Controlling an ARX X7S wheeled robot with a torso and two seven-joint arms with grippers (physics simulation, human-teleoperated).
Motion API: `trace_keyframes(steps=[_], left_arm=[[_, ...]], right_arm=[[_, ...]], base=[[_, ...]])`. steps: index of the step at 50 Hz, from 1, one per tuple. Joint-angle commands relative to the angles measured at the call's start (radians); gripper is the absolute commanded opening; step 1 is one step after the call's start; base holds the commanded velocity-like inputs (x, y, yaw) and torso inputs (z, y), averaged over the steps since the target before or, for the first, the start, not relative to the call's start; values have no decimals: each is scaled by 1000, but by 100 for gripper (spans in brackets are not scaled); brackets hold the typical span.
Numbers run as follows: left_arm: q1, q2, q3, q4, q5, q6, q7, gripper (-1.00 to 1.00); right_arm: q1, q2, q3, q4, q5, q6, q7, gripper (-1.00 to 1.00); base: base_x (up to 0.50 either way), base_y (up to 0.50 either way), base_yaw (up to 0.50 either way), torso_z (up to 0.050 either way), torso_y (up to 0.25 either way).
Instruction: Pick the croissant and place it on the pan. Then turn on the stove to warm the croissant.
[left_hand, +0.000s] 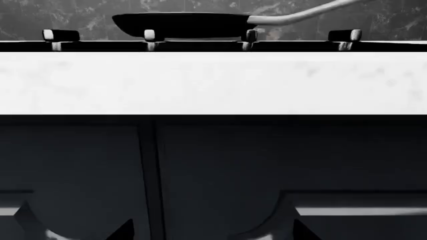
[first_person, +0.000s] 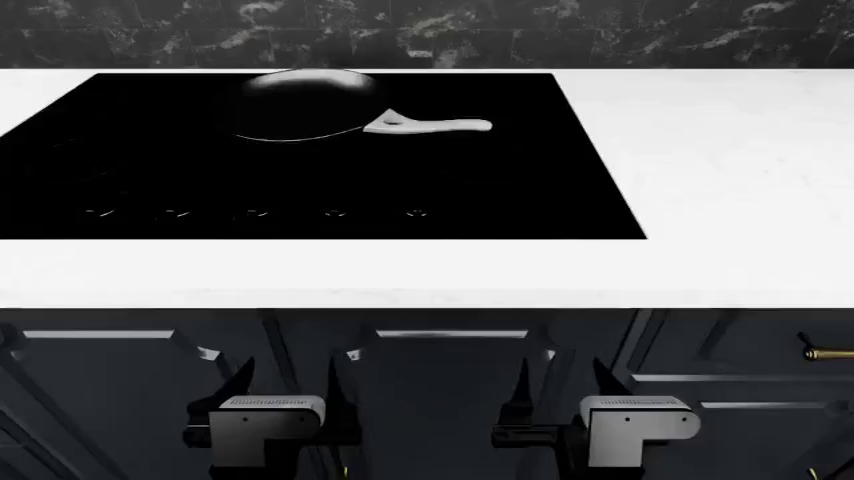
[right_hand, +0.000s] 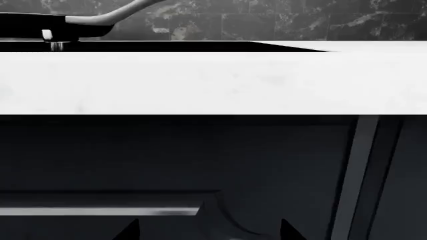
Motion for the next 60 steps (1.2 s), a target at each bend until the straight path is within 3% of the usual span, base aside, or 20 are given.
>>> trace_keyframes(steps=[1,10,60], left_arm=[[-7,-15,17,-9,-18,3,-20,100],[-11,-41,53,-14,-50,2,-48,100],[-7,-108,118,3,-126,-4,-121,100]], right_arm=[[-5,15,-13,-1,16,-4,27,100],[-21,41,-27,-35,61,8,63,100],[-16,115,-128,-41,100,-3,122,100]], base=[[0,0,0,0,0],[0,16,0,0,0],[-36,500,0,0,0]])
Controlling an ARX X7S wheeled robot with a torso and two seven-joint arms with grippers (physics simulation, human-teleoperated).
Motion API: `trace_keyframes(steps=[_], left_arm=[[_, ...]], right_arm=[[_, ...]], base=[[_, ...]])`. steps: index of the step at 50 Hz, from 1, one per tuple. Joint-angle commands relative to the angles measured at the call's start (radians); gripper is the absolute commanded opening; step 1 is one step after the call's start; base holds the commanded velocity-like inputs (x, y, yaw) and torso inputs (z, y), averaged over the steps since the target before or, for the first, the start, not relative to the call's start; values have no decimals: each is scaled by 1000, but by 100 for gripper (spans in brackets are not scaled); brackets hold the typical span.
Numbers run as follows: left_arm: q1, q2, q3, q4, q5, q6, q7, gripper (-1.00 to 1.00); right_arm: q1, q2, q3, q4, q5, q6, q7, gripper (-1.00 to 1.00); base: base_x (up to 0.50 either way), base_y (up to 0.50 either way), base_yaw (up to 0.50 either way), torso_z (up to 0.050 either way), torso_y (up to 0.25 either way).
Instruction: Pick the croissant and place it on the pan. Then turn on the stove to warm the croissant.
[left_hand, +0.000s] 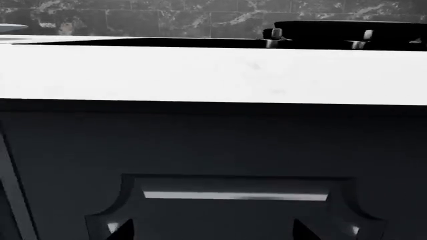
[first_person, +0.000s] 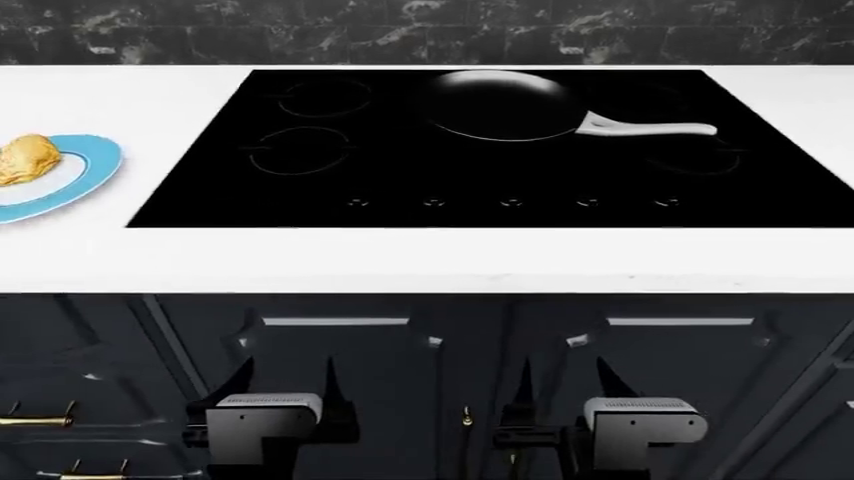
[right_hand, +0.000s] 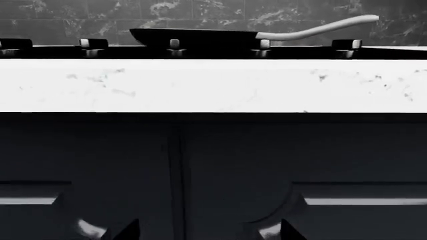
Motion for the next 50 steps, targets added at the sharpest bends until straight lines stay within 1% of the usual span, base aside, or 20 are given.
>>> trace_keyframes(steps=[1,8,12,15,20,21,22,23,32,33,34,35,37,50], left_arm=[[3,-12,14,0,-13,4,-14,100],[3,-21,20,25,-22,-18,-24,100],[3,-24,24,25,-24,-17,-28,100],[-3,-24,26,-8,-26,10,-26,100],[0,-28,32,12,-29,-6,-35,100],[-6,-27,32,-13,-30,12,-32,100],[-1,-28,33,11,-31,-4,-37,100],[-7,-29,33,-15,-31,15,-33,100],[-7,-34,41,-16,-36,15,-42,100],[-2,-36,43,11,-38,-5,-47,100],[-7,-36,43,-14,-37,14,-44,100],[-1,-38,45,14,-38,-7,-50,100],[-4,-39,45,-6,-39,11,-48,100],[-5,-47,54,-1,-48,8,-59,100]], right_arm=[[-2,15,-19,-2,6,-5,10,100],[-2,22,-27,-12,10,3,18,100],[2,25,-31,-1,11,-4,21,100],[2,27,-35,-6,13,0,25,100],[5,31,-38,4,19,-9,25,100],[4,31,-39,5,20,-11,26,100],[4,32,-39,6,21,-13,26,100],[0,33,-41,-8,21,-4,29,100],[5,40,-47,6,27,-18,34,100],[3,42,-49,-1,31,-15,31,100],[3,42,-52,-2,29,-18,31,100],[3,43,-52,-1,29,-18,34,100],[2,45,-54,-7,32,-16,33,100],[3,54,-66,-4,34,-20,42,100]], base=[[-39,500,0,0,0],[-37,500,0,0,0],[-35,500,0,0,0],[-35,500,0,0,0],[-36,500,0,0,0],[-31,500,0,0,0],[-35,500,0,0,0],[-35,500,0,0,0],[-36,500,0,0,0],[-31,500,0,0,0],[-27,500,0,0,0],[-27,500,0,0,0],[-18,500,0,0,0],[-2,500,0,0,0]])
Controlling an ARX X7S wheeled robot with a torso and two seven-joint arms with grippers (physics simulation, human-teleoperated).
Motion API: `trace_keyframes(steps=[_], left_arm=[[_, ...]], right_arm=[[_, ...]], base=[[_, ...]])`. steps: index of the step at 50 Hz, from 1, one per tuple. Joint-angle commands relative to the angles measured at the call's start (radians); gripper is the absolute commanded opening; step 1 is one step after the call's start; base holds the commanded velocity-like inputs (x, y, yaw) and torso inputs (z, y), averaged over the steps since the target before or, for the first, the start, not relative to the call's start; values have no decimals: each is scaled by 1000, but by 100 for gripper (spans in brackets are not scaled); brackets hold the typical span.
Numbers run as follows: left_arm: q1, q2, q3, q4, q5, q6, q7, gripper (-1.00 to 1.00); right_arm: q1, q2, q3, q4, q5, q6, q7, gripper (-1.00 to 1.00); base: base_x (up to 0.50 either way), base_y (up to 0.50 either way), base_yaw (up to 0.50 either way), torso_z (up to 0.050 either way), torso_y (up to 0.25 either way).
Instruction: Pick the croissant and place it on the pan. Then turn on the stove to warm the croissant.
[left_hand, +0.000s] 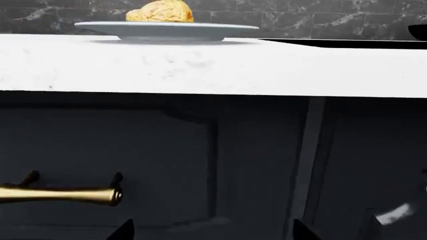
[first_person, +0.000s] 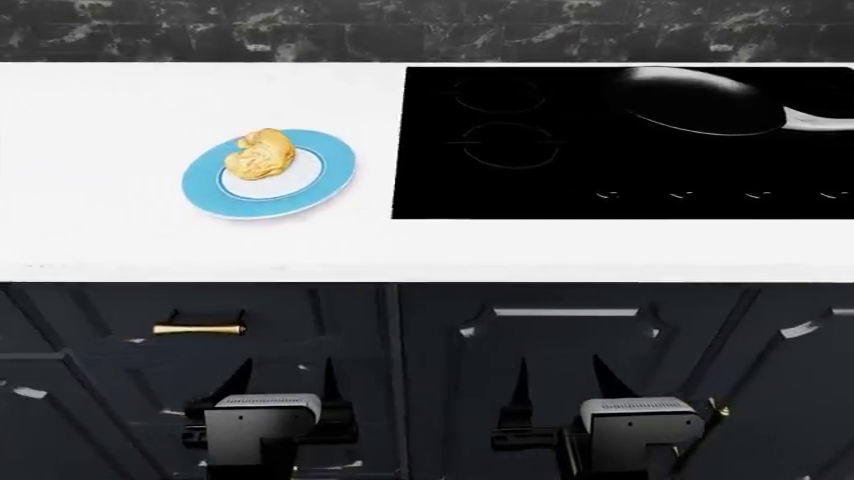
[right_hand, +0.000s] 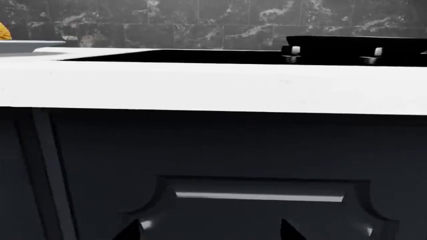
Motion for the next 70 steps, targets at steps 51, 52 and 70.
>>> trace_keyframes(steps=[51,52,70], left_arm=[[26,-109,61,368,-26,-215,-70,100],[24,-125,62,433,-20,-260,-77,100],[-728,-169,-272,916,-408,-1364,-98,100]], right_arm=[[-39,101,-20,-459,23,215,99,100],[-30,116,-21,-514,3,255,110,100],[769,132,258,-911,255,1542,49,100]], base=[[0,364,0,0,0],[0,0,0,0,0],[0,0,0,0,0]])
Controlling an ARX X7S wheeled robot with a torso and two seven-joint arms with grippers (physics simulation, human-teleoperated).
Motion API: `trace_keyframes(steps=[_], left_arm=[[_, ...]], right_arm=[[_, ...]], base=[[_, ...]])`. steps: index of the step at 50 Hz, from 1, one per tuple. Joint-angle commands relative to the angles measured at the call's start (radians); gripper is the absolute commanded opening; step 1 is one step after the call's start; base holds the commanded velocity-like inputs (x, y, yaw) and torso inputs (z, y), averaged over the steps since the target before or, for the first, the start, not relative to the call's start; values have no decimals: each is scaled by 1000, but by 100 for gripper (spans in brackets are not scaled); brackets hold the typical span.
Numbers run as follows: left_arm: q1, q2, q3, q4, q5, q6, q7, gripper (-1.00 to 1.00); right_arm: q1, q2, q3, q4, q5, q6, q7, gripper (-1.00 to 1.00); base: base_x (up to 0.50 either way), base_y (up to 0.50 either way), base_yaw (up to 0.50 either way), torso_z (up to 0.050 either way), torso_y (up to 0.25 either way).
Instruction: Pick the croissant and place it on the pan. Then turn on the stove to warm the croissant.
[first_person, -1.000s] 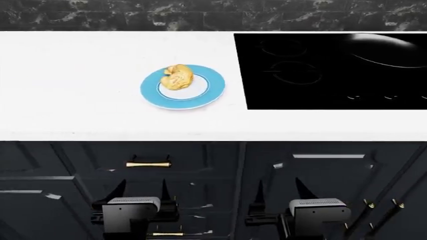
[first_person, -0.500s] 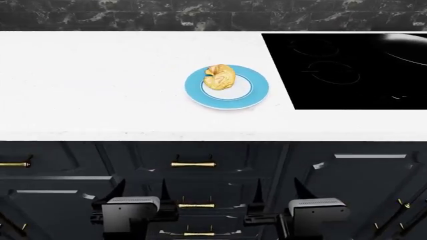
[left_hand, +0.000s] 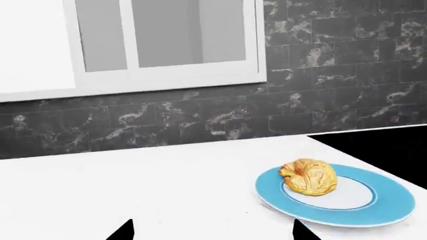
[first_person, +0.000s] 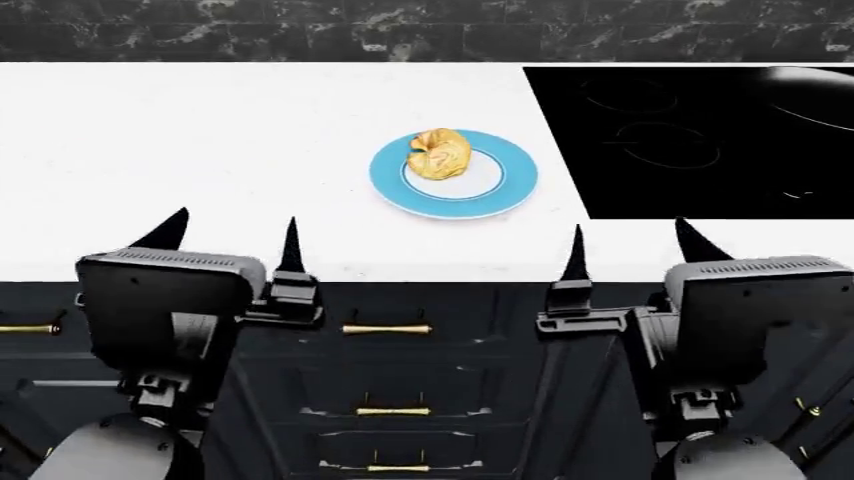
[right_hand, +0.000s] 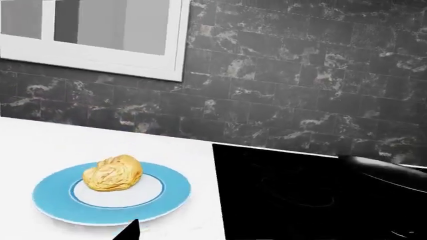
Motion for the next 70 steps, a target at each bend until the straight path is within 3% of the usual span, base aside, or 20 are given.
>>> trace_keyframes(steps=[1,5,7,12,30,46,51,54,58,63,70], left_arm=[[-475,16,-190,102,-204,-556,-6,100],[-646,36,-159,-102,-179,-552,-5,100],[-709,31,-124,-181,-155,-533,-9,100],[-782,40,-73,-309,-114,-485,-16,100],[-866,14,-74,-308,-138,-570,-24,100],[-868,5,-70,-290,-156,-590,-27,100],[-873,5,-74,-290,-162,-597,-29,100],[-872,0,-73,-295,-162,-590,-27,100],[-874,-1,-73,-295,-165,-592,-29,100],[-864,-3,-69,-301,-165,-575,-28,100],[-843,-10,-58,-321,-157,-534,-22,100]], right_arm=[[544,-7,192,-109,164,721,-61,100],[779,35,203,89,268,728,-13,100],[849,-6,312,189,375,730,11,100],[904,70,120,295,357,718,48,100],[1137,196,-82,525,1014,724,499,100],[1118,255,-201,547,1055,688,498,100],[1155,233,-232,601,1133,723,602,100],[1232,246,-359,698,1358,726,728,100],[1255,227,-350,848,1716,612,907,100],[1285,225,-457,920,2029,499,1057,100],[1277,216,-570,929,2172,490,1096,100]], base=[[0,0,0,0,0],[30,0,0,0,0],[449,0,0,0,0],[500,1,0,0,0],[500,0,0,0,0],[477,0,0,0,1],[52,0,0,0,2],[0,0,0,0,0],[0,0,0,0,0],[0,0,0,0,0],[0,0,0,0,0]])
